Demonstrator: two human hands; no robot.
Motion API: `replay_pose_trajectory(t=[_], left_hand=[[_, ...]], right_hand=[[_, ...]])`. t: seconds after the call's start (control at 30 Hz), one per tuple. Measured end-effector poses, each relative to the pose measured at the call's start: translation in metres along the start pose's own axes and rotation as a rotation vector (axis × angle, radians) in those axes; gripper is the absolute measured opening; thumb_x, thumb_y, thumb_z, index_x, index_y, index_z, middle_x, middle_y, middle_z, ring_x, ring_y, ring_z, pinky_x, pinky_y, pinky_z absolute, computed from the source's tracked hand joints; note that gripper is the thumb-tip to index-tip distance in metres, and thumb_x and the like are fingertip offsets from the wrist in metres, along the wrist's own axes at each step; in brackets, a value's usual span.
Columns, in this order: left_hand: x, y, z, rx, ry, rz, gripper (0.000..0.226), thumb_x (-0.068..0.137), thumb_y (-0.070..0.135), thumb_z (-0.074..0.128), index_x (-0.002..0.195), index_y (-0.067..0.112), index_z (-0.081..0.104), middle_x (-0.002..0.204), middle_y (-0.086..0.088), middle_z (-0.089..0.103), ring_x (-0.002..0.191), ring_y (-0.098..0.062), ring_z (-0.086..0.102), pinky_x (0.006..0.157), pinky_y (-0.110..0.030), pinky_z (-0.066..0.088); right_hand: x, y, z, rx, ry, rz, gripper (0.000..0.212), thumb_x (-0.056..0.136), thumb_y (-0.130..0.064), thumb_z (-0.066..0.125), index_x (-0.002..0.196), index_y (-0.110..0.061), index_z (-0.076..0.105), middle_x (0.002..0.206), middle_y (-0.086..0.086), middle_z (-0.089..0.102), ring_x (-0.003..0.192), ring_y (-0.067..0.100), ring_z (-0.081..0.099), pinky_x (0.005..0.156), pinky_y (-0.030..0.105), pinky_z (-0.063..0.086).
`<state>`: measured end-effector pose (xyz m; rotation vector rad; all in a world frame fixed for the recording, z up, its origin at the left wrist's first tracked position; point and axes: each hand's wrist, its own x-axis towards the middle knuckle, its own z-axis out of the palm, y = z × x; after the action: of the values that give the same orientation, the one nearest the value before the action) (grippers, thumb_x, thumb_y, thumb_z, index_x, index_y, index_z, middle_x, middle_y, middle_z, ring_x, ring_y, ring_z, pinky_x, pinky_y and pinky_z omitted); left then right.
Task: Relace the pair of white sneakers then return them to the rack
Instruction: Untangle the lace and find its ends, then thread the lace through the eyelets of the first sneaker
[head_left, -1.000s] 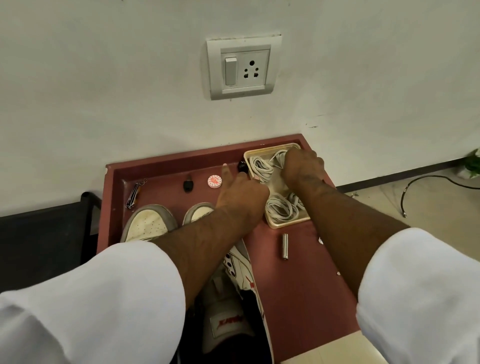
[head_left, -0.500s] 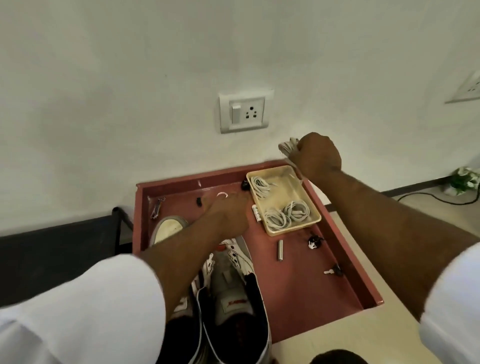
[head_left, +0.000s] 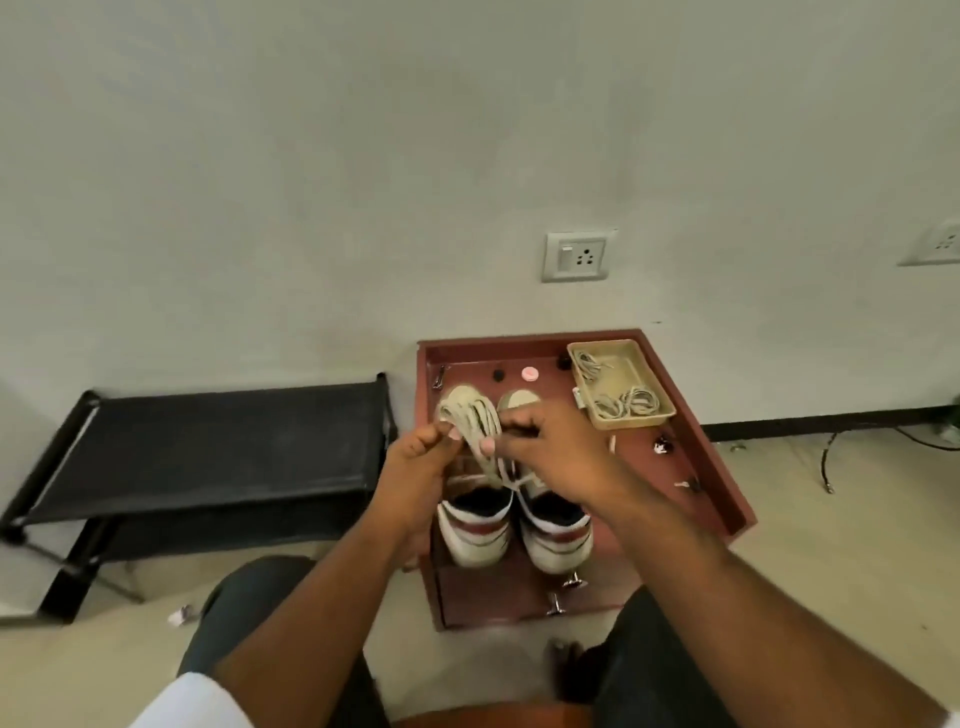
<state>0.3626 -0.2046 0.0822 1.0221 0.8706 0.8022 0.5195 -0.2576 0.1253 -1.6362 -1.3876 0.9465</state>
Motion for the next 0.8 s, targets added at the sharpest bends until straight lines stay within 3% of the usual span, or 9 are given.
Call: replay_pose_trajectory(t=[0.1,0.2,0.3,0.37,0.47,0.57,0.67,0.8], left_hand=[[-0.032,-0.02,-0.013,-0.206,0.092,-0.143,0.023,0.102,0.013,0.045,0.105,0.007,0.068,0.096,-0.016,0.073,0.074,-0.023,0.07,0.063,-0.036,0.057],[-0.043,-0.035,-0.026,-0.357,0.149,-0.256,0.032,0.103,0.02,0.041,0.122,0.004,0.061,0.11,-0.021,0.07,0.082,-0.028,0.07,0.067,-0.04,0.058],[-0.041,-0.036,-0.041,-0.462,0.176,-0.289,0.041,0.102,0.027,0.042,0.129,0.001,0.058,0.105,-0.02,0.07,0.08,-0.029,0.07,0.073,-0.045,0.06],[-0.037,-0.036,-0.048,-0.506,0.19,-0.297,0.042,0.102,0.03,0.044,0.125,-0.001,0.061,0.091,-0.016,0.071,0.07,-0.026,0.069,0.083,-0.05,0.056],[-0.032,-0.037,-0.05,-0.531,0.198,-0.306,0.04,0.102,0.03,0.045,0.118,0.0,0.065,0.088,-0.015,0.07,0.065,-0.024,0.067,0.079,-0.049,0.058],[-0.026,-0.037,-0.052,-0.607,0.211,-0.3,0.037,0.102,0.03,0.044,0.112,0.002,0.067,0.086,-0.013,0.068,0.073,-0.022,0.067,0.071,-0.046,0.061],[-0.019,-0.036,-0.052,-0.685,0.266,-0.269,0.032,0.104,0.026,0.043,0.097,0.003,0.063,0.054,-0.004,0.044,0.059,-0.018,0.052,0.068,-0.044,0.061],[-0.018,-0.031,-0.048,-0.667,0.277,-0.221,0.021,0.104,0.017,0.041,0.099,0.007,0.06,0.047,0.001,0.032,0.046,-0.012,0.036,0.069,-0.041,0.061]], right_hand=[[-0.022,0.023,0.046,0.101,0.052,0.033,0.013,0.082,-0.013,0.077,0.094,-0.012,0.077,0.079,0.003,0.074,0.076,0.015,0.071,0.08,0.039,0.058],[-0.036,0.044,0.066,0.05,0.155,0.046,0.025,0.082,-0.018,0.078,0.104,-0.009,0.074,0.079,0.0,0.069,0.073,0.004,0.065,0.071,0.022,0.054],[-0.047,0.066,0.058,-0.298,0.254,-0.024,0.028,0.086,-0.032,0.072,0.109,-0.016,0.072,0.097,-0.004,0.066,0.093,0.01,0.062,0.083,0.029,0.05],[-0.052,0.083,0.049,-0.612,0.176,-0.025,0.035,0.088,-0.037,0.067,0.12,-0.023,0.065,0.111,-0.005,0.064,0.106,0.015,0.058,0.092,0.035,0.045],[-0.052,0.098,0.039,-0.936,0.078,0.028,0.043,0.094,-0.025,0.056,0.136,-0.031,0.05,0.127,-0.005,0.062,0.114,0.021,0.057,0.096,0.035,0.038],[-0.046,0.099,0.022,-1.004,0.072,0.053,0.044,0.095,-0.02,0.052,0.136,-0.036,0.048,0.121,-0.004,0.065,0.11,0.023,0.061,0.091,0.034,0.042],[-0.046,0.107,0.003,-1.086,0.097,0.094,0.048,0.093,-0.013,0.051,0.135,-0.038,0.049,0.108,-0.003,0.067,0.099,0.024,0.063,0.085,0.033,0.045],[-0.046,0.117,-0.01,-1.178,0.107,0.127,0.051,0.093,-0.011,0.051,0.136,-0.037,0.045,0.099,-0.003,0.066,0.093,0.021,0.062,0.08,0.031,0.045]])
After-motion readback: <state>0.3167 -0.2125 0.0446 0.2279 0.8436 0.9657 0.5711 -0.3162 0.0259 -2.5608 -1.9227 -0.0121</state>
